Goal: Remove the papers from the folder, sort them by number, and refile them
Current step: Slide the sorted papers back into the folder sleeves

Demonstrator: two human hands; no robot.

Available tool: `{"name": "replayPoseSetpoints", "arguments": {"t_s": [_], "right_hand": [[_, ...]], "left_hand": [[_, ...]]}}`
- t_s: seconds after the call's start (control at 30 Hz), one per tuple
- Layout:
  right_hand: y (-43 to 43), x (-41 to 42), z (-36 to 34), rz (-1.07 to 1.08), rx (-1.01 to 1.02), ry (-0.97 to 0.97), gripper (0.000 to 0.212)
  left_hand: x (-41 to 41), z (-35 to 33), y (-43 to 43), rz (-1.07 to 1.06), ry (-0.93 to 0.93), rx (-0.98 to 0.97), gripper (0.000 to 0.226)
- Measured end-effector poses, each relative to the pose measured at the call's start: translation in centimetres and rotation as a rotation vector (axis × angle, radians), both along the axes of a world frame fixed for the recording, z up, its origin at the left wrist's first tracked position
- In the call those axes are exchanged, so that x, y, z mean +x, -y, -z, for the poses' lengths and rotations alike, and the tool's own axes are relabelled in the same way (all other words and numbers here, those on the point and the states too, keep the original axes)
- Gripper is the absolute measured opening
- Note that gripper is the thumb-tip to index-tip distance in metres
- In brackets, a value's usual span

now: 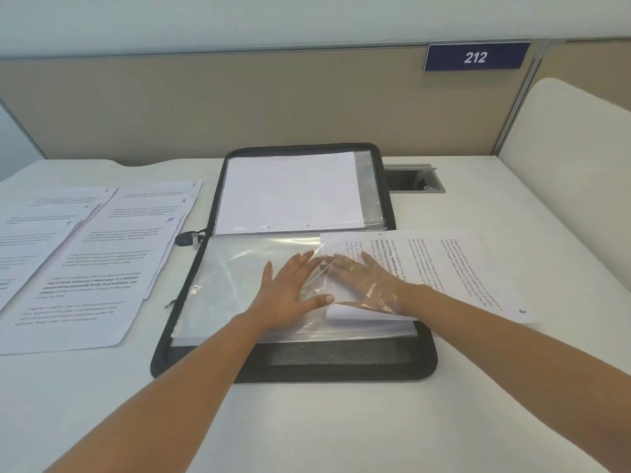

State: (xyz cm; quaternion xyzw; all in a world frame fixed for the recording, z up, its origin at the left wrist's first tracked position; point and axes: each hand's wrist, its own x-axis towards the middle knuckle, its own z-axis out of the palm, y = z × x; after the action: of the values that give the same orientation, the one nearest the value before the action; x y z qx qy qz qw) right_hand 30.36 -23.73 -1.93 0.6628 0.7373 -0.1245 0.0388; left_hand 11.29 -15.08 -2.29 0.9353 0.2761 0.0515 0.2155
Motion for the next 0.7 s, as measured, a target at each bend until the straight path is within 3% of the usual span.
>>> {"name": "replayPoseSetpoints", "arguments": {"t_s": [0.03,0.13,0.23,0.3,0.33,0.4,0.43,0.53,0.6,0.7], "right_hand": [[0.2,0.2,-0.4,-0.023,-0.018,-0.01,0.069],[1.7,0.4,-2.0,-0.037,-0.135,0.002,0.106],[2.4,-0.2,-2.6,-0.085,-0.13,0.124,0.083],[3.0,-0.9,-3.5,-0.045,-0.125,0.109,0.098],[3.1,-0.8,-3.6,0.007,-0.138,0.092,0.095],[3.2,-0.8,-3.5,0.089,-0.126,0.024,0.061],[3.2,-0.6,-3.1,0.11,-0.1,-0.042,0.054],[4.0,0.2,-3.0,0.096,-0.015,-0.294,0.043],[4.9,1.3,-3.8,0.207,0.023,-0.493,0.026],[5.3,2.9,-3.9,0.265,0.061,-0.502,0.025]], "left_hand": [[-0.2,-0.1,0.0,-0.004,0.008,0.003,0.111],[0.0,-0.7,0.4,-0.026,0.119,0.025,0.094],[1.3,-1.7,1.0,0.054,0.209,0.038,0.064],[2.5,-2.5,1.5,0.14,0.187,0.001,0.043],[3.1,-2.8,1.7,0.179,0.155,-0.019,0.034],[4.1,-3.2,1.9,0.237,0.109,-0.036,0.03],[4.5,-3.4,1.9,0.258,0.098,-0.038,0.031],[5.2,-3.8,2.1,0.314,0.104,-0.056,0.034],[5.5,-4.1,2.2,0.334,0.107,-0.069,0.039],[6.3,-4.8,2.7,0.354,0.072,-0.055,0.044]]}}
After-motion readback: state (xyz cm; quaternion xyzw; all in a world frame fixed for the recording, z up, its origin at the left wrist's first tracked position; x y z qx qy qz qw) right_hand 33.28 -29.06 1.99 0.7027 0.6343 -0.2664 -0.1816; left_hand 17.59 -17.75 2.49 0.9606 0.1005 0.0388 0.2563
